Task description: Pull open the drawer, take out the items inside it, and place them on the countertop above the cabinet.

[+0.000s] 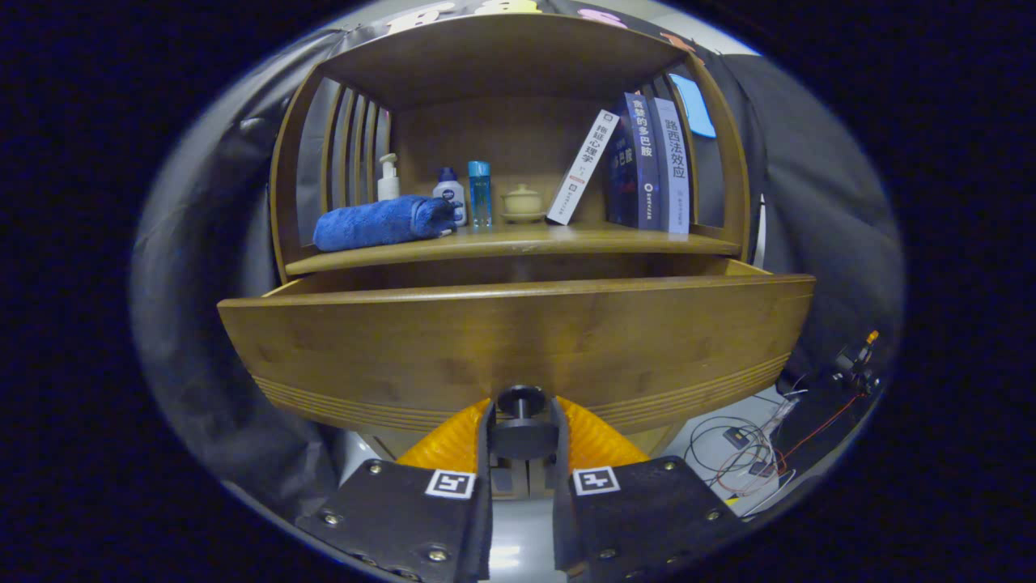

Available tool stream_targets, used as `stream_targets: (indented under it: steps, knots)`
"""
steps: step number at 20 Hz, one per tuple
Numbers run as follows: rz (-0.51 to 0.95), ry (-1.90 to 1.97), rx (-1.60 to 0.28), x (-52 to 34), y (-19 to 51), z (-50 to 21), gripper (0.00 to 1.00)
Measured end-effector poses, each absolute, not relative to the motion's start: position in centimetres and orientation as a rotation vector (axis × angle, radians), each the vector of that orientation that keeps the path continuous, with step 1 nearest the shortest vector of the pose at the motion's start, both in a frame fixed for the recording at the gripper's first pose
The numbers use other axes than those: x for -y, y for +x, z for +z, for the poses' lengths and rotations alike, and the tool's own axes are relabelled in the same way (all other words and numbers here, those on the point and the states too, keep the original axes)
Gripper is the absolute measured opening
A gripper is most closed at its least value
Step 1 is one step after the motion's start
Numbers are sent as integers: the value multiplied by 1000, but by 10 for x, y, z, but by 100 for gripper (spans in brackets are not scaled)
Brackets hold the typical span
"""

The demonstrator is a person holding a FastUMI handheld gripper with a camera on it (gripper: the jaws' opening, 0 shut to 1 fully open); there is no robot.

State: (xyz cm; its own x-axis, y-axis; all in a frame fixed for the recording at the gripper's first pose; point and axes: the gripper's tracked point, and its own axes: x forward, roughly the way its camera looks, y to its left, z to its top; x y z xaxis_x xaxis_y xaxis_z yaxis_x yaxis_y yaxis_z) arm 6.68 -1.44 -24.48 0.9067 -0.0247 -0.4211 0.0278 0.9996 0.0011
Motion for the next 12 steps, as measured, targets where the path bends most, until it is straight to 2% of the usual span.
stream_targets:
  steps: [12]
  knots:
    - [-46,-27,-491,18,-4,-248,30]
